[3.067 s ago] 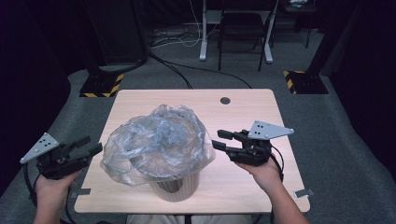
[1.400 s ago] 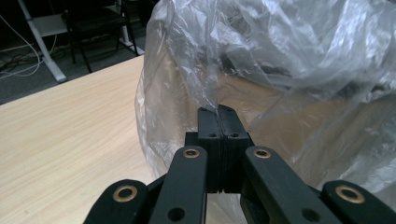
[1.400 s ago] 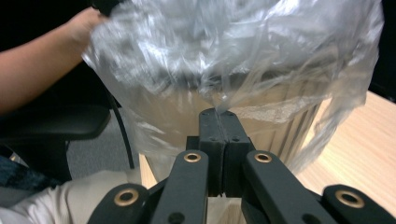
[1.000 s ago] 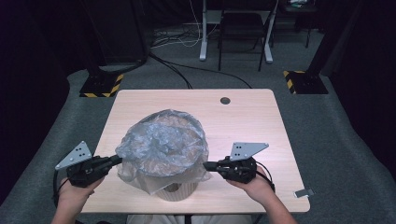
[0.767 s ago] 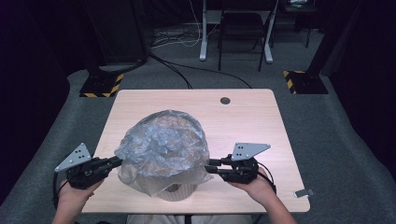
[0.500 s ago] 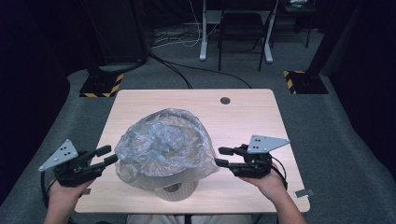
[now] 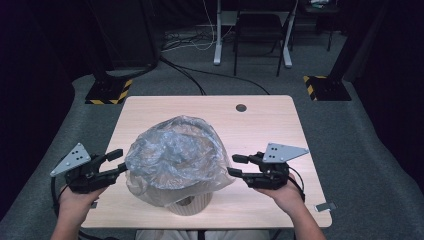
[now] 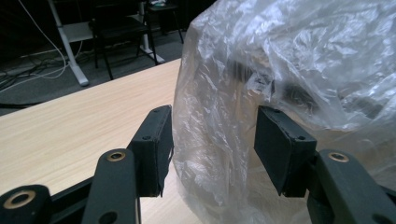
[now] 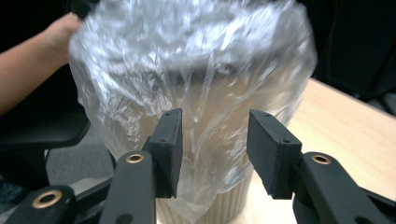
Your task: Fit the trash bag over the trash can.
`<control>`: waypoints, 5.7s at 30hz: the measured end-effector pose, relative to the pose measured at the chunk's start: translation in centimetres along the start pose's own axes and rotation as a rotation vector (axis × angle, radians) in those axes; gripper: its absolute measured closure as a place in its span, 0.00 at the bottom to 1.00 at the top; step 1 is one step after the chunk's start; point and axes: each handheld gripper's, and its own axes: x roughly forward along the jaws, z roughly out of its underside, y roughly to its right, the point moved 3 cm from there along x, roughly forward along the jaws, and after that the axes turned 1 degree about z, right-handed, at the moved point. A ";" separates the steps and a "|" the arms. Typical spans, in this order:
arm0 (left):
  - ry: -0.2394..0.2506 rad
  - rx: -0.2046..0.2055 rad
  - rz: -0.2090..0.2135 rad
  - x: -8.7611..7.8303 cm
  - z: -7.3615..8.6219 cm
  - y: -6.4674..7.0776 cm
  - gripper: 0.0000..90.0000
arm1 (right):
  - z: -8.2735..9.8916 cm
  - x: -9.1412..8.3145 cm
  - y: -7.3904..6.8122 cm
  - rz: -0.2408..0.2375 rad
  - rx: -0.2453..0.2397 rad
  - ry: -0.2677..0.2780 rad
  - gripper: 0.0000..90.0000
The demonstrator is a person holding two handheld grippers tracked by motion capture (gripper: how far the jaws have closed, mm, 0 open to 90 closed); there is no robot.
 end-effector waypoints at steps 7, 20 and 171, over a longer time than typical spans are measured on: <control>-0.013 -0.001 0.017 1.0 0.6 0.3 0.52 | 1.8 2.9 -0.3 -0.016 0.019 -0.054 0.62; -0.016 -0.015 0.028 1.9 1.6 0.2 0.51 | 2.4 4.1 -0.3 -0.023 0.029 -0.044 0.59; -0.030 0.250 0.229 1.8 -10.4 3.0 0.29 | -2.3 5.5 0.5 -0.025 0.021 0.015 0.51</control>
